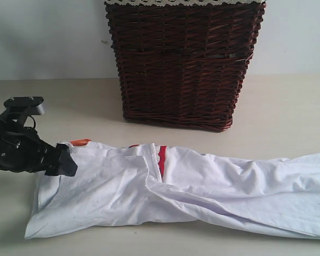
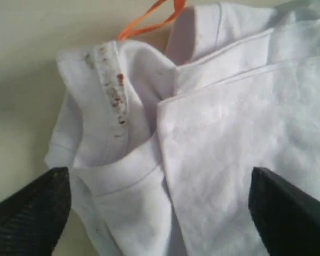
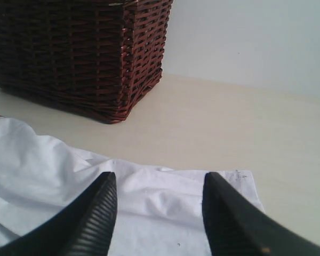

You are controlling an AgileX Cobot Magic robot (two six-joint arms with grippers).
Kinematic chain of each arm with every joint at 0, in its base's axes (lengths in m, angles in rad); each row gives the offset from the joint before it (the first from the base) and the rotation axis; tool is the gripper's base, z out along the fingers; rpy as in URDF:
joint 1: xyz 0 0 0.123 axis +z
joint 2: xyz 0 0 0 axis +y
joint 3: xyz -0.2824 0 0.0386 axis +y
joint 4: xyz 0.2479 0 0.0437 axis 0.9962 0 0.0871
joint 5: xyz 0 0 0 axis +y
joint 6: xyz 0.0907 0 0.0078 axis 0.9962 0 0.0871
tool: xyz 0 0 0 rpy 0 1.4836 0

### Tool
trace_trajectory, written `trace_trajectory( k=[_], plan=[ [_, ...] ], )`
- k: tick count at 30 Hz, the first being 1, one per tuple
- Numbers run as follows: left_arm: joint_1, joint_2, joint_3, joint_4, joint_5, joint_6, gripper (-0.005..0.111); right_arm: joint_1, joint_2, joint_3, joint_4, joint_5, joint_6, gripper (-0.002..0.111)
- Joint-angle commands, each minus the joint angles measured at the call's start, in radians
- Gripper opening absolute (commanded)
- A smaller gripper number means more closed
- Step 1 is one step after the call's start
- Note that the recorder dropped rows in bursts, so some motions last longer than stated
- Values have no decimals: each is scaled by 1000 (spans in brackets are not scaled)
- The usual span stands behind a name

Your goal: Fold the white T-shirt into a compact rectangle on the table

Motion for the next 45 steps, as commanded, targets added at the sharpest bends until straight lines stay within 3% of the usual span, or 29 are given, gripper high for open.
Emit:
trace_trajectory(
  k=[1, 9, 19, 31, 35, 42, 43, 45],
  plan=[
    [-4, -11, 23, 166, -49, -130, 86, -6, -6, 5, 3, -17, -4, 49],
    [-4, -9, 81, 191, -175, -172, 86, -6, -6, 5, 3, -17, -4, 49],
    [-4, -3, 81, 86, -150, -167, 86, -6, -6, 5, 3, -17, -4, 49],
    [-4, 65, 81, -157, -142, 77, 84, -6, -6, 5, 3, -17, -4, 49],
    [-8, 84, 81, -266, -133, 163, 63, -6, -6, 5, 3, -17, -4, 49],
    [-41, 126, 81, -315, -117, 195, 6, -6, -6, 5, 3, -17, -4, 49],
    [-43, 126, 81, -315, -117, 195, 0, -6, -6, 5, 3, -17, -4, 49],
    [-43, 122, 81, -313, -117, 197, 0, -6, -6, 5, 3, -17, -4, 49]
  ],
)
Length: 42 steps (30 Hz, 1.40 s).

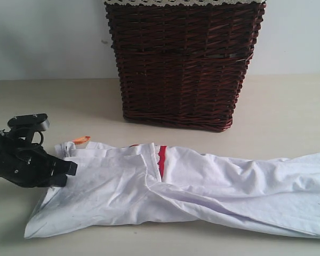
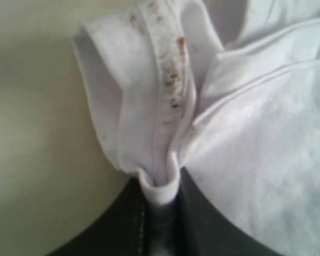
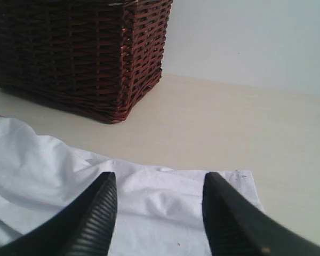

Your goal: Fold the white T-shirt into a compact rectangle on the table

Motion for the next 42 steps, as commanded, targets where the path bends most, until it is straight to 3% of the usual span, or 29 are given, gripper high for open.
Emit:
trace_trajectory(
  k=[1, 7, 17, 21, 32, 42],
  plan=[
    [-11, 20, 10, 2, 26, 6, 0, -6, -6, 5, 3, -17, -4, 49],
    [35, -28, 10, 19, 3, 6, 0, -6, -6, 5, 3, -17, -4, 49],
    [279, -184, 10, 19, 3, 22, 0, -6, -6, 5, 3, -17, -4, 49],
    [335, -193, 12, 67, 74, 91, 0, -6, -6, 5, 3, -17, -4, 49],
    [345, -256, 152, 21, 39, 91, 0, -6, -6, 5, 3, -17, -4, 49],
    [345, -321, 146, 0, 85, 114, 0, -6, -6, 5, 3, -17, -4, 49]
  ],
)
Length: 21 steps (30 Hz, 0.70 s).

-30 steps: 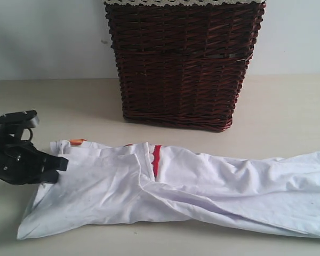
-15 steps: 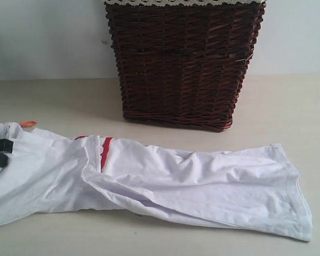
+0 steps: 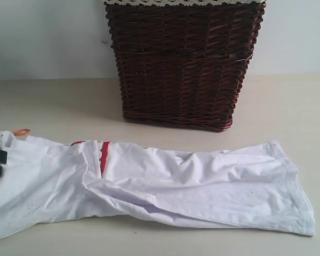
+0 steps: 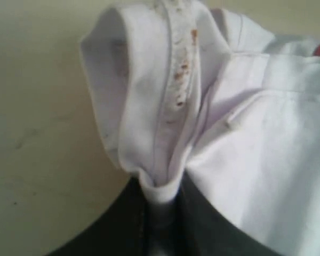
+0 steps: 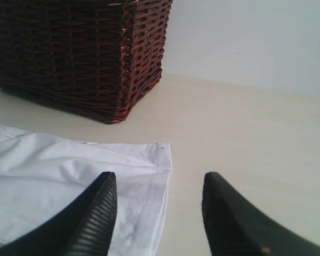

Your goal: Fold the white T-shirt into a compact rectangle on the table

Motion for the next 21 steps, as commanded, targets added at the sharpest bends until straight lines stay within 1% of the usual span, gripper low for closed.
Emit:
trace_trajectory(
  k=[1, 4, 10, 13, 15, 18, 21],
  plan=[
    [2, -38, -5, -14, 62, 18, 0, -6, -6, 5, 3, -17, -4, 49],
    [2, -48, -5, -14, 115, 18, 0, -6, -6, 5, 3, -17, -4, 49],
    [2, -56, -5, -47, 125, 45, 0, -6, -6, 5, 3, -17, -4, 49],
    [2, -73, -5, -120, 150, 85, 0, -6, -6, 5, 3, -17, -4, 49],
    [2, -84, -11, -209, 171, 164, 0, -6, -6, 5, 3, -17, -4, 49],
    [2, -89, -45, -347, 304, 310, 0, -6, -6, 5, 3, -17, -4, 49],
    [2, -92, -82, -445, 433, 323, 0, -6, -6, 5, 3, -17, -4, 49]
  ],
)
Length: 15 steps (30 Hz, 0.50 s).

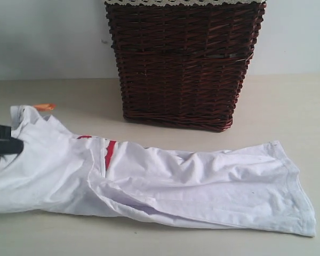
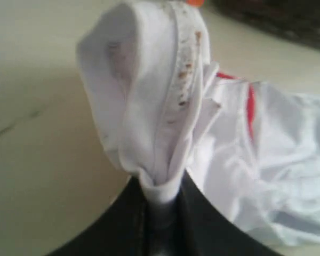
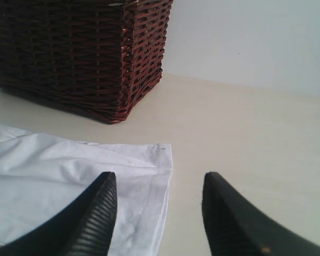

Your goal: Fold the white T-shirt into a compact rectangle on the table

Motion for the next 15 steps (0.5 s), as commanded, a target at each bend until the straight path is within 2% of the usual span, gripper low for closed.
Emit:
trace_trajectory(
  k=[1, 10, 15],
  plan=[
    [0, -13, -54, -164, 171, 55, 0, -6, -6, 5, 3, -17, -4, 49],
    [-3, -17, -86, -202, 73, 55, 0, -6, -6, 5, 3, -17, -4, 49],
    [-3, -19, -86, -117, 17, 55, 0, -6, -6, 5, 3, -17, -4, 49]
  ],
)
